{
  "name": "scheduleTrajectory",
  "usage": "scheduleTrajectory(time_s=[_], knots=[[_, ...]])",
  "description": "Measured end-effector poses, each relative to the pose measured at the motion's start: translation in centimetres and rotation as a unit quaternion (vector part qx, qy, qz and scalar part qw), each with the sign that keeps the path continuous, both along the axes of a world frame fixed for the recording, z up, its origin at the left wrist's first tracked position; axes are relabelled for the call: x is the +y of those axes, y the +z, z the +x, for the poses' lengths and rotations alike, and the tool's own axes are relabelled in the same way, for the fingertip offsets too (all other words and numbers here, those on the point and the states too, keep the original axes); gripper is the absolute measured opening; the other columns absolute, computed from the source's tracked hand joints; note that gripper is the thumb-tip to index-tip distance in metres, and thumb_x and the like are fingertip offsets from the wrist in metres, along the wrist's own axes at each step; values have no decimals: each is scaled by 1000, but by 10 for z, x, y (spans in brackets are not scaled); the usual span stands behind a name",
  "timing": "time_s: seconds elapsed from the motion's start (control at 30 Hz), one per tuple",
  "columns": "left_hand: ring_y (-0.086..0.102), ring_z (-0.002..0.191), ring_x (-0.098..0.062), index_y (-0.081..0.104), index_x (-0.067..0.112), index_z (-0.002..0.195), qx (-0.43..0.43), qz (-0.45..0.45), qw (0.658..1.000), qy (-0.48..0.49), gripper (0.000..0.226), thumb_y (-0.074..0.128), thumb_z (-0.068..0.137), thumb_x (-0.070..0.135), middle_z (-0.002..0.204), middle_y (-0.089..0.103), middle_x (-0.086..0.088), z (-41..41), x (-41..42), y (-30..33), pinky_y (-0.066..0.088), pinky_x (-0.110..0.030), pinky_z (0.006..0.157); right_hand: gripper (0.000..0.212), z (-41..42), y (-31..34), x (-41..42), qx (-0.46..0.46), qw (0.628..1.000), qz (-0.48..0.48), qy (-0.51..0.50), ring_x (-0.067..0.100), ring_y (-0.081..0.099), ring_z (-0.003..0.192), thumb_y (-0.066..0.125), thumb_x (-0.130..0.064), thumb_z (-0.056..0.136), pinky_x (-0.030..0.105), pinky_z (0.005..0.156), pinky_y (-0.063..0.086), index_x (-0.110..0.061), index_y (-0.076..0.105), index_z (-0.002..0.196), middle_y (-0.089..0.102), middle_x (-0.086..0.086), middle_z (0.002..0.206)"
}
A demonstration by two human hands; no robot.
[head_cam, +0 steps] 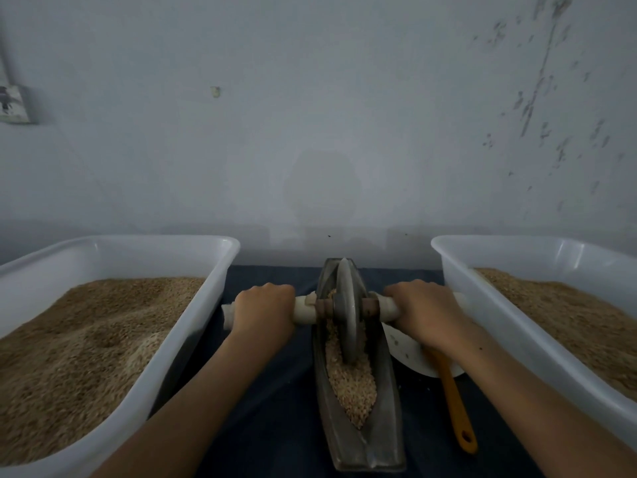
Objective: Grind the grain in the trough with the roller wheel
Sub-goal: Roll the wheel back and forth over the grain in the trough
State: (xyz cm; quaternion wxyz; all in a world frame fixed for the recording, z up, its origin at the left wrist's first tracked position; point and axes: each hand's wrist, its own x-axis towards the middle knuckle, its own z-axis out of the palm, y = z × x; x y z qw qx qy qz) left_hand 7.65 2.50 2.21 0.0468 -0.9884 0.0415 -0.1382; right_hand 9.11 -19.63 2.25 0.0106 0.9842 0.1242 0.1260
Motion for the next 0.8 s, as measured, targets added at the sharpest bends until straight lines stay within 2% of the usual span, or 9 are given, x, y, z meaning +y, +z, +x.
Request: scheduleTrajectory(time_s=[0.1,0.2,0.27,0.33,0.47,0.6,0.7,0.8], knots=[[57,85,-16,57,18,105,30,14,999,-3,23,59,87,31,93,59,2,-1,0,3,42,-27,73,12,-2,8,-2,70,997,-28,0,18,62,86,61,-35,87,31,72,48,-24,62,93,65,-2,93],[51,77,-14,57,16,103,58,31,998,-12,24,60,86,32,86,53,3,-2,0,8,44,-27,73,27,-5,16,-4,168,985,-31,-10,17,63,90,70,-33,82,32,78,51,-23,63,107,67,0,100],[50,76,-15,57,16,103,69,37,997,-12,24,61,85,32,84,52,3,-2,0,9,43,-27,71,30,-5,19,-3,186,982,-31,-13,17,63,91,71,-32,82,32,79,51,-22,63,109,67,0,101],[50,75,-15,57,16,103,75,35,997,-7,25,61,84,32,80,49,4,-1,0,9,43,-28,71,28,-4,18,-2,176,984,-37,-15,17,63,90,70,-32,83,32,79,51,-21,64,107,67,0,100],[51,78,-15,56,17,104,56,23,998,1,22,61,86,29,84,51,3,-1,1,6,40,-27,71,10,-4,11,0,85,996,-39,-13,17,62,82,59,-29,88,29,66,44,-20,63,90,65,-1,89],[59,91,-17,56,18,107,15,22,1000,11,18,57,89,23,100,61,0,-1,-2,2,38,-27,71,7,-5,4,4,17,1000,-10,-12,19,61,85,53,-25,92,34,76,50,-21,57,89,64,-1,91],[59,93,-17,56,18,109,30,22,999,9,20,58,89,22,103,62,-1,-1,-2,2,39,-27,72,6,-5,3,3,14,1000,-13,-7,19,61,87,53,-25,92,35,79,51,-22,58,91,64,-1,94],[54,82,-15,57,16,107,62,22,998,1,24,60,87,27,94,58,1,-1,0,5,41,-27,72,8,-6,8,0,65,997,-35,-3,18,61,84,58,-29,89,31,73,50,-22,61,93,64,-1,92]])
